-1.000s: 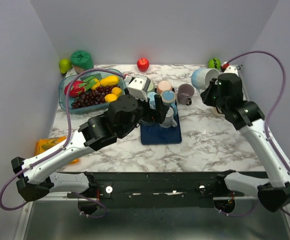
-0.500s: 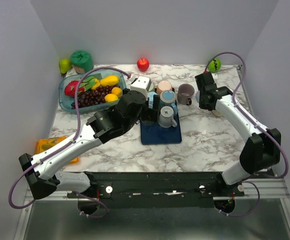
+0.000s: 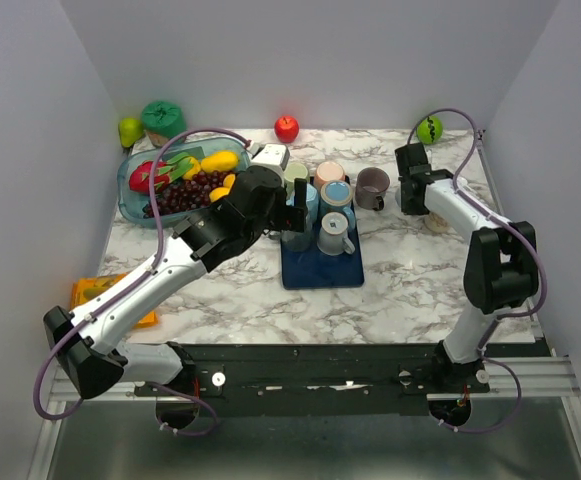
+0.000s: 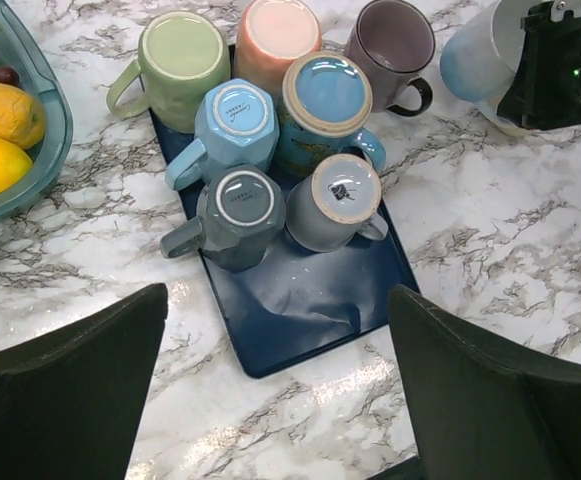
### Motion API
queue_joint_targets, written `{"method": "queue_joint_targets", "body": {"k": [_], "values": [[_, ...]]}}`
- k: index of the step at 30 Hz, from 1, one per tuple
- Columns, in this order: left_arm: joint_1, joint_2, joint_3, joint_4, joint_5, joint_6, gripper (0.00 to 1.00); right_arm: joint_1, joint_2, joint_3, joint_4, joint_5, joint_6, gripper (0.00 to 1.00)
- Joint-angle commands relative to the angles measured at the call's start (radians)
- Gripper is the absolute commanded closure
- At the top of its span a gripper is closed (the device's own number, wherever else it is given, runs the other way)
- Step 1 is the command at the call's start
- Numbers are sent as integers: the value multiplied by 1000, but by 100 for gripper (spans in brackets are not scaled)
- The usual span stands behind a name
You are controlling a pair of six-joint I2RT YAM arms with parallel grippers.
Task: Turn the mug right side up
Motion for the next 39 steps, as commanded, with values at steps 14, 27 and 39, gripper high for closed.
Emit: {"method": "queue_joint_targets", "body": {"k": [14, 27, 39], "values": [[34, 35, -63, -12, 44, 21, 1, -12, 116, 103, 7, -50, -18, 69], [49, 80, -90, 0, 42, 118, 1, -12, -109, 132, -164, -161, 91, 25], [83, 230, -124, 149, 225, 498, 1, 8, -599, -146, -109, -602, 224, 22]]}}
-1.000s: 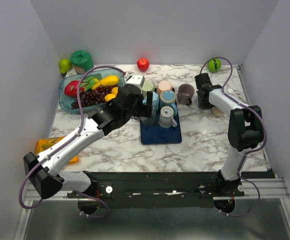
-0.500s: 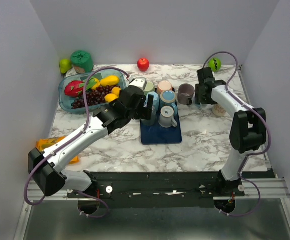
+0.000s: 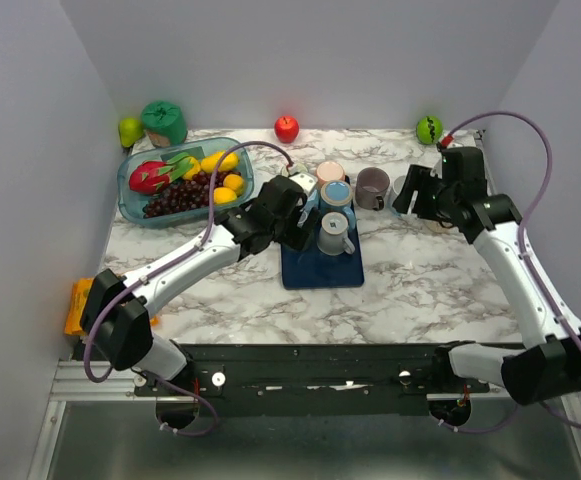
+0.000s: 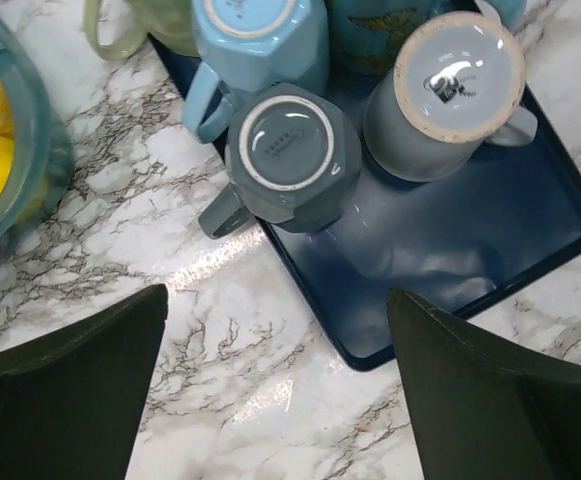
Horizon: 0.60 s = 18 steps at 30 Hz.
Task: Turn the mug right side up
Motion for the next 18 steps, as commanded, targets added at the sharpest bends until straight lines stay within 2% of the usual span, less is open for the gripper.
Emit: {"method": "queue_joint_targets", "body": {"k": [1, 9, 18], "values": [[35, 46, 2, 74, 174, 234, 1, 12, -111, -94, 4, -192, 68, 22], [193, 162, 48, 54, 428, 322, 1, 12, -182, -83, -74, -144, 36, 22], [290, 290, 125, -4, 683, 387, 1, 10, -173, -69, -100, -135, 41, 22]]}}
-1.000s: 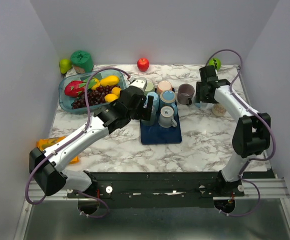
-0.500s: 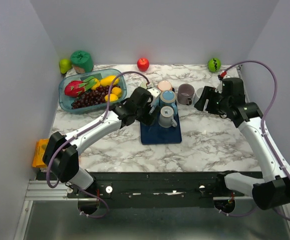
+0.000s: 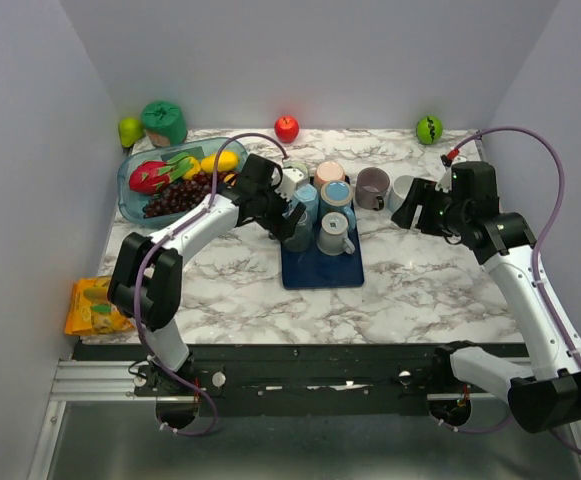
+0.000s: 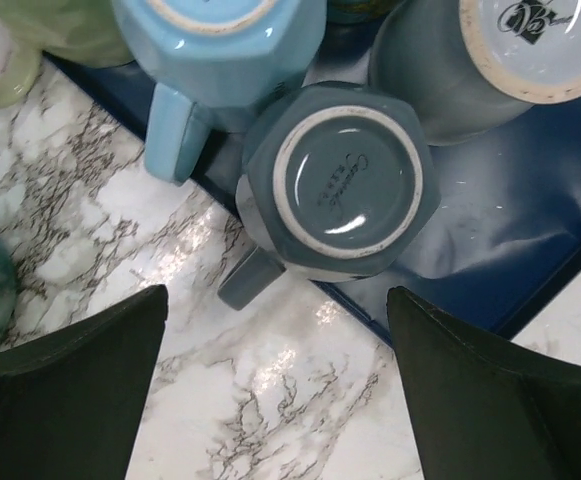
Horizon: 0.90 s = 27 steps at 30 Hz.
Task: Turn the mug right side up
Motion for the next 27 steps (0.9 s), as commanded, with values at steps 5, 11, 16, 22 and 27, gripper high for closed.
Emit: {"method": "queue_joint_targets", "body": {"k": [5, 11, 16, 22, 27], "values": [[41, 100, 93, -66, 267, 60, 2, 5, 3, 29, -49, 10, 6, 22], [41, 123, 105, -101, 322, 57, 4, 5, -3, 23, -51, 19, 18, 22], [39, 136, 102, -120, 336, 41, 8, 3, -14, 0, -40, 14, 29, 22], [35, 88, 29, -88, 304, 3, 17, 5, -32, -40, -26, 11, 41, 22], [0, 41, -43, -15, 206, -63, 30, 5, -43, -69, -16, 13, 46, 22]]}}
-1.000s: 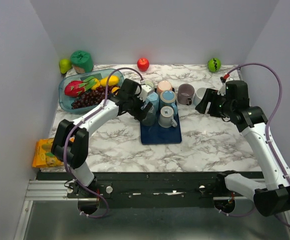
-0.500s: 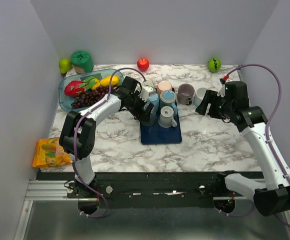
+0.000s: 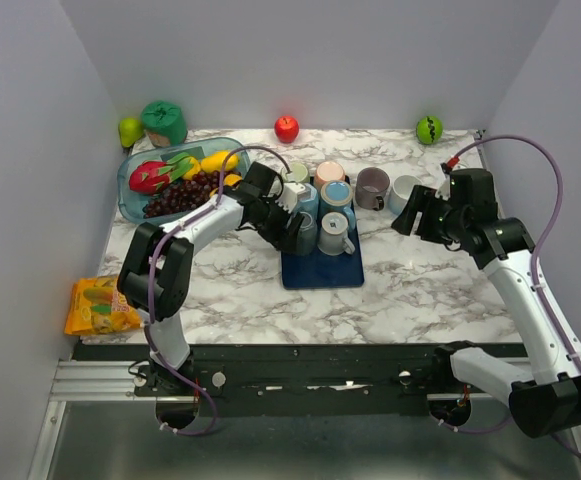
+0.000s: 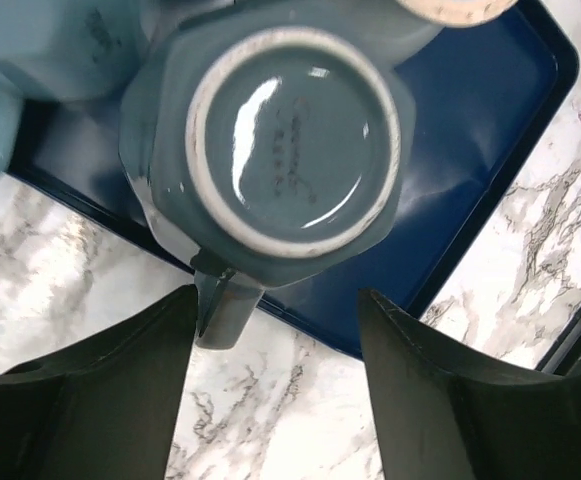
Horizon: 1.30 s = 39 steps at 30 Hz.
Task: Turn the mug right side up
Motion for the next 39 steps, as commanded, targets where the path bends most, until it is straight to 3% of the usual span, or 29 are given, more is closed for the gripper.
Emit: {"method": "queue_joint_targets", "body": {"k": [1, 5, 11, 16, 33, 36, 39], "values": [[-33, -71, -84, 78, -84, -75, 33, 5, -23, -31, 8, 11, 14, 22], [-53, -109, -131, 143, -156, -126, 38, 3, -33, -44, 9, 11, 15, 22], [-101, -157, -159, 215, -303, -153, 30, 5, -53, -67, 14, 14, 17, 22], [-125, -125, -136, 198, -346, -143, 31, 3, -67, -82, 14, 20, 17, 22], [-153, -56, -68, 135, -414, -89, 65, 5, -93, -90, 2, 40, 18, 23], [-158, -56, -67, 135, -420, -87, 76, 3, -93, -90, 0, 42, 18, 23], [-161, -53, -64, 134, -428, -84, 94, 5, -93, -90, -1, 40, 18, 23]]}}
